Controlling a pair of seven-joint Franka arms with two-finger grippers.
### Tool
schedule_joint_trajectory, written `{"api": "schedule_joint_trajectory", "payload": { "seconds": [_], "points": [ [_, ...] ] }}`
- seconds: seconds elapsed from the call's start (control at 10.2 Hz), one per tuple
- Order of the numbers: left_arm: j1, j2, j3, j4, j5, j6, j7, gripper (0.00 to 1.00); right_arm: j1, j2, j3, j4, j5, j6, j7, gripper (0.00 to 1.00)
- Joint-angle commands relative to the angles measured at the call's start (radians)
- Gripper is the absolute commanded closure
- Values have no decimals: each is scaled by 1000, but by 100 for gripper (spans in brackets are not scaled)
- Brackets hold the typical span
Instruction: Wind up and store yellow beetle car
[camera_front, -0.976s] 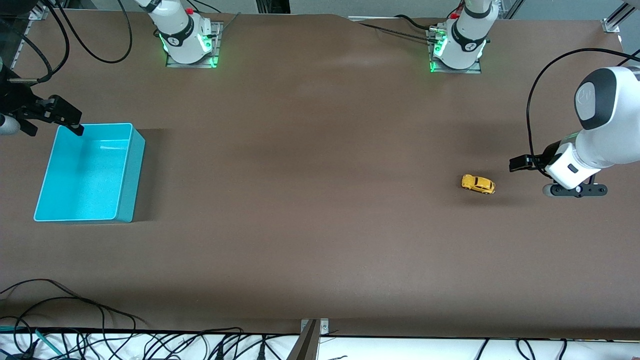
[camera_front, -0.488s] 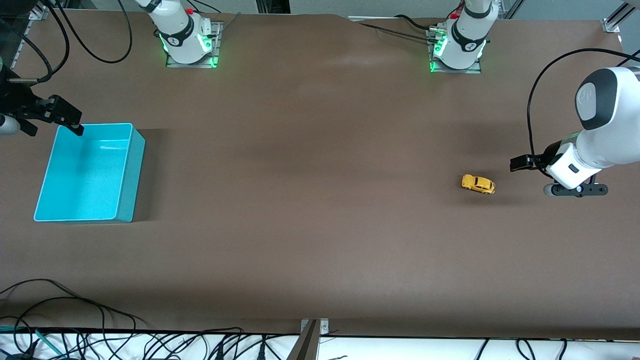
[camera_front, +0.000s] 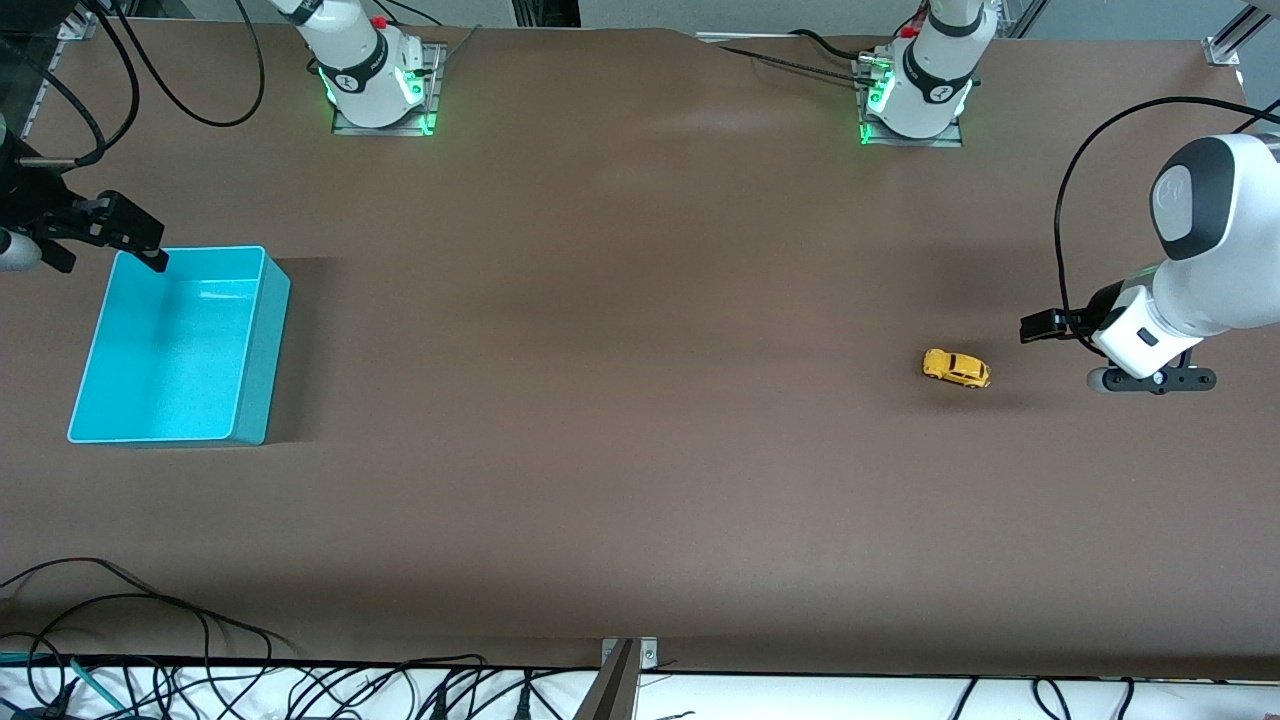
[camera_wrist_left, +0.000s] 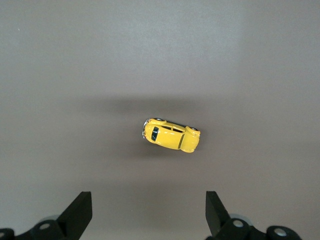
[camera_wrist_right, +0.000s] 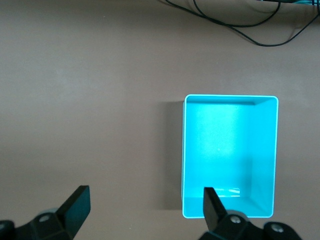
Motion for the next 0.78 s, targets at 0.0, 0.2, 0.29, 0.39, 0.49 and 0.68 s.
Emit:
{"api": "schedule_joint_trajectory", "payload": {
  "seconds": [0.0, 0.2, 0.29, 0.39, 0.49, 0.68],
  "points": [
    [5, -8, 4, -6, -33, -6, 38, 0, 3, 8, -1, 19, -1, -13, 2, 0],
    [5, -8, 4, -9, -33, -6, 37, 0, 3, 8, -1, 18, -1, -13, 2, 0],
    [5, -8, 4, -9, -33, -6, 34, 0, 3, 8, -1, 18, -1, -13, 2, 0],
    [3, -8, 4, -9, -33, -15, 16, 0, 3, 8, -1, 19, -1, -13, 2, 0],
    [5, -10, 4, -9, -33, -22, -30, 0, 3, 8, -1, 19, -1, -11, 2, 0],
    [6, -5, 4, -9, -33, -22, -220, 0, 3, 8, -1, 18, -2, -11, 2, 0]
  ]
}}
